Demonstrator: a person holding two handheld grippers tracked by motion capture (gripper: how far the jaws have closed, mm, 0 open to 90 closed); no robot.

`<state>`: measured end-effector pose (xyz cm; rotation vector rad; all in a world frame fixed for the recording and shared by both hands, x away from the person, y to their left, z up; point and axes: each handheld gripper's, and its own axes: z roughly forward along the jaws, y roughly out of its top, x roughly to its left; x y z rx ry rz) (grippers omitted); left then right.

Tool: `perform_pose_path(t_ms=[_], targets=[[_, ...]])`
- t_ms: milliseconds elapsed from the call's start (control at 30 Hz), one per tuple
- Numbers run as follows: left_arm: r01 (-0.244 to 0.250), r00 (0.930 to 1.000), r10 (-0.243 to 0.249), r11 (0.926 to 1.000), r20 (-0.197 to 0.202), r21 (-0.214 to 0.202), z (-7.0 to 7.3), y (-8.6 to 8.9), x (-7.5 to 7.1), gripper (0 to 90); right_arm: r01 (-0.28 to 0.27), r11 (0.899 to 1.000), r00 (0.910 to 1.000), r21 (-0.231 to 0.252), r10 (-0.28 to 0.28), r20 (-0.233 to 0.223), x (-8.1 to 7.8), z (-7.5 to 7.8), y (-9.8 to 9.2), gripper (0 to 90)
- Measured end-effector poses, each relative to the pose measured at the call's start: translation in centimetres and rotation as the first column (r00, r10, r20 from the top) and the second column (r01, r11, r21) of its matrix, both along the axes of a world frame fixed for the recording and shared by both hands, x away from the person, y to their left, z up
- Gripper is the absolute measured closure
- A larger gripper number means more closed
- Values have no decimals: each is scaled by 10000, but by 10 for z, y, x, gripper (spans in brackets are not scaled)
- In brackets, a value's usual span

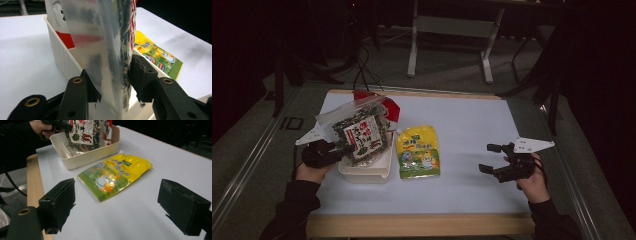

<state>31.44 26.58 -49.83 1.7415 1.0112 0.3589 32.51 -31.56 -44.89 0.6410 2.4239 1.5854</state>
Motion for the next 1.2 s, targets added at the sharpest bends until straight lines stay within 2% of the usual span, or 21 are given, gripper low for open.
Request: perform_pose_path(t_ms=[100,167,400,467,600,667,767,867,1067,1133,1200], targets=[[-197,9998,197,9998,99,22,1,-1,-3,525,31,9999,10000,-146,-30,64,0,0,2,134],[-374,9992,372,9992,164,144,2,-1,-6,501,68,9996,10000,-289,-70,-65,0,-1,3,134],[-674,9964,656,9972,530,319,10,-3,-18,449,220,9986,9989,-473,-240,-405,0,0,4,129],[-702,9960,682,9969,581,344,13,-2,-21,430,347,9978,9988,-563,-366,-326,0,0,5,120],[-744,9947,715,9965,746,372,18,-4,-29,406,368,9985,9985,-410,-384,-381,-1,1,7,103],[-709,9945,678,9968,793,372,21,-4,-33,398,395,9978,9986,-528,-413,-336,-1,1,9,103],[-714,9946,675,9964,794,468,24,-4,-39,388,444,9970,9983,-639,-466,-336,0,0,10,105],[-832,9938,783,9947,789,597,27,-5,-46,346,518,9964,9983,-666,-535,-235,-1,1,11,145],[-964,9939,927,9933,597,632,30,-5,-64,205,620,9940,9978,-897,-636,-159,-3,1,12,155],[-958,9937,926,9942,635,493,31,-6,-72,158,615,9937,9978,-933,-637,-204,-2,0,12,155],[-911,9938,884,9951,667,383,33,-8,-80,151,629,9933,9976,-974,-653,-216,-2,-1,13,155]])
